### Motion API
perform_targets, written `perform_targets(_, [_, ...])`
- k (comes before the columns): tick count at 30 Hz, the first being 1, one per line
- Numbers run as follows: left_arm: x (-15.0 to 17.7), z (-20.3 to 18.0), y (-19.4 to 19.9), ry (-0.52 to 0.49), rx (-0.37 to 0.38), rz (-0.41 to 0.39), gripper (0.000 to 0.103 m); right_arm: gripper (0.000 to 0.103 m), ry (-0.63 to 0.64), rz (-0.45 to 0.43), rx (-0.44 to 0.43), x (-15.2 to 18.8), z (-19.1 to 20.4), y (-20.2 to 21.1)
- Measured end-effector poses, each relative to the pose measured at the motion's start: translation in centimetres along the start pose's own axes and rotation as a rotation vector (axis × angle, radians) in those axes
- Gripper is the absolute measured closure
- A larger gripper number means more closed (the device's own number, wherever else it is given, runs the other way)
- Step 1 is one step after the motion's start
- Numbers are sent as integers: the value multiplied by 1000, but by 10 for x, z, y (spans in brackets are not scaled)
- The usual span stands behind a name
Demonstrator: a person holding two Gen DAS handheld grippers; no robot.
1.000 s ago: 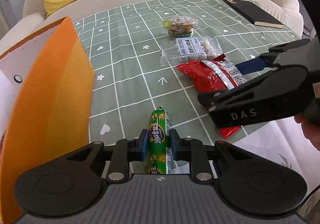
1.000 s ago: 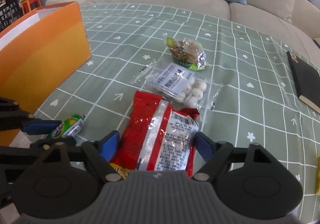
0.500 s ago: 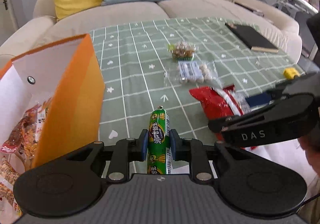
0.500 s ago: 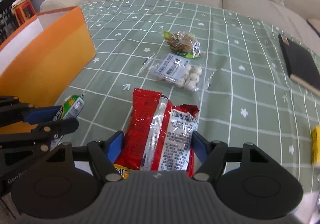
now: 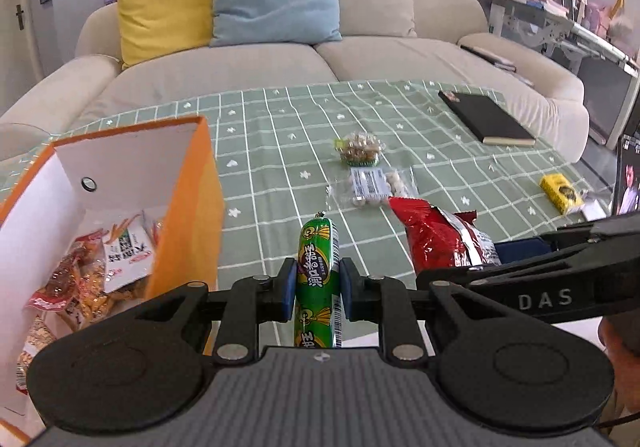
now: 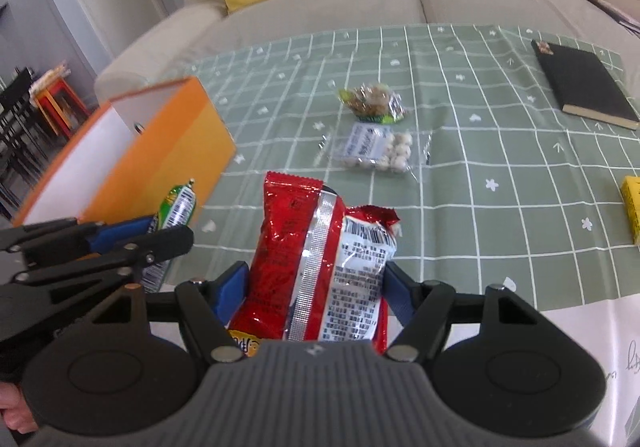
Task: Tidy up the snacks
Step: 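Grasp the red snack bag with the right tool while the left tool holds the sausage, then carry the green sausage and red bag over the orange box with both tools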
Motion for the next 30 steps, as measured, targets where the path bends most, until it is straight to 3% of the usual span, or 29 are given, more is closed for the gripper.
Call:
perform_targets(10, [-24, 49, 27, 121, -40, -32, 79, 33, 44, -103, -100, -21, 46, 22])
perform_targets(20, [-47, 124, 33, 154, -154, -46, 79, 33, 141, -97, -200, -60, 120, 2])
perform_targets(26, [-56, 173, 14, 212, -178, 32, 79, 33, 218, -55, -227, -86, 163, -27])
perform_targets(30, [-57, 196, -4, 222, -210, 92, 79, 33, 285, -13, -180, -98, 186, -55])
Point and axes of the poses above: each gripper's, at about its wrist camera, not at the fingertips, and y roughly against the way its jaws point, z to its left, x to its underside, the point moved 2 cm from there along -y, roughly the way its jaws point, and after that the axes turned 6 degrees about -x, right-handed, at the moved point
